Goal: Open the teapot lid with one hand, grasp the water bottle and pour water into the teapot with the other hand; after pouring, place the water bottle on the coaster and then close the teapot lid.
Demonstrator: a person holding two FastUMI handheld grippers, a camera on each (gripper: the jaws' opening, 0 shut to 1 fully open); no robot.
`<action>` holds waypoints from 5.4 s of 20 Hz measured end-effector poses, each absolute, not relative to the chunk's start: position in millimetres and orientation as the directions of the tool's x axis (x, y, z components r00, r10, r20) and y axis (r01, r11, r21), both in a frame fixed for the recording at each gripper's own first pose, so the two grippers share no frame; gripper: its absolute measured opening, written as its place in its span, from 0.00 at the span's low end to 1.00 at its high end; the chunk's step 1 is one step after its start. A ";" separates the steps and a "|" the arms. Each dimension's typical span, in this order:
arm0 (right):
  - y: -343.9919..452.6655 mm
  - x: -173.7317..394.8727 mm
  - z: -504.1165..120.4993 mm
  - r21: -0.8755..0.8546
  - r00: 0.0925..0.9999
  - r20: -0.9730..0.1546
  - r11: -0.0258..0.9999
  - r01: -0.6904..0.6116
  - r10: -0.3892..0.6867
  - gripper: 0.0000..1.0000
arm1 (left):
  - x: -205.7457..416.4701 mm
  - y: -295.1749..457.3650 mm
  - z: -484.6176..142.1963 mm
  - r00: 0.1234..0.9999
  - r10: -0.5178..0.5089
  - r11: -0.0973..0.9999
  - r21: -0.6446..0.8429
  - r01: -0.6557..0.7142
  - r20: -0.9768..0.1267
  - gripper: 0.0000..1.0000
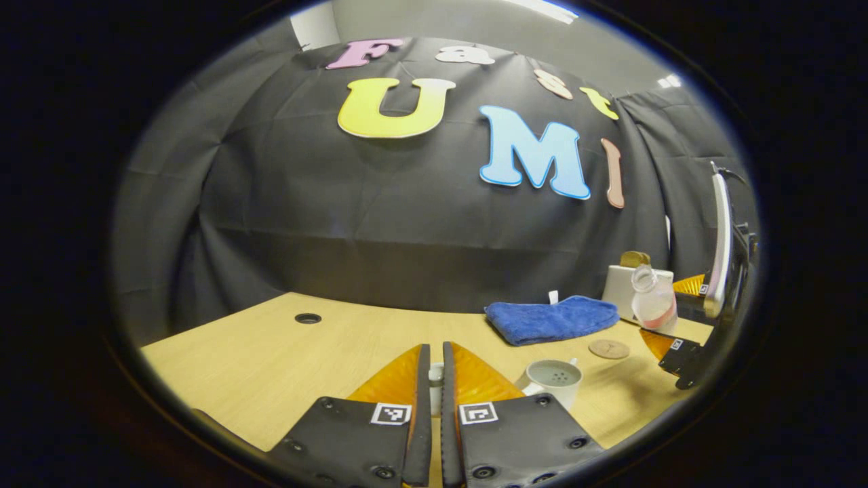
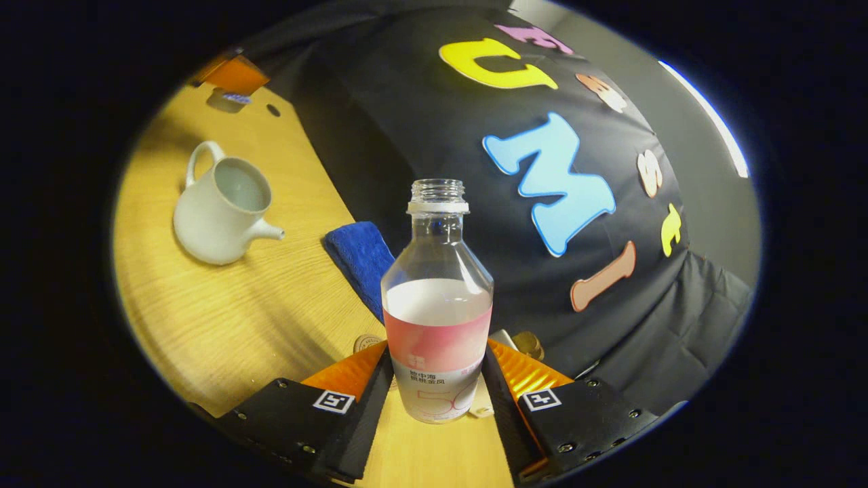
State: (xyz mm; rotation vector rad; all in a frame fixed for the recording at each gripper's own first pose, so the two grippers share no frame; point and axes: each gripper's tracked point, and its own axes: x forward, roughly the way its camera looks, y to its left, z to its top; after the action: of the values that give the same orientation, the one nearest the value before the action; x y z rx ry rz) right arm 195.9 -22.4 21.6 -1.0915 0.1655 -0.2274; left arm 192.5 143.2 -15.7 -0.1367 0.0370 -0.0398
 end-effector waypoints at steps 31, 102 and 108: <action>35.8 222.0 47.2 -0.906 0.994 0.104 -0.414 0.083 -0.029 0.74 | 194.7 163.2 -18.2 0.998 -0.029 0.973 -0.229 0.017 -0.050 0.12; -66.9 257.4 0.8 -0.164 0.988 -0.153 0.986 -0.005 -0.020 0.75 | 191.6 114.2 -15.0 0.988 -0.148 0.971 -0.195 0.137 -0.043 0.12; -69.7 271.6 -14.9 -0.163 0.984 -0.175 0.987 0.013 -0.042 0.75 | 190.1 112.3 -14.8 0.988 -0.152 0.972 -0.189 0.142 -0.040 0.13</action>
State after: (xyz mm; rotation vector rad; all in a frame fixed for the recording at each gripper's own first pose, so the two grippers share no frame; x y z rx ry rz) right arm 271.6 -69.7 -14.9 -0.1619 0.1794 -0.0273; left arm 190.1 112.3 -14.8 -0.1870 0.0544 -0.1484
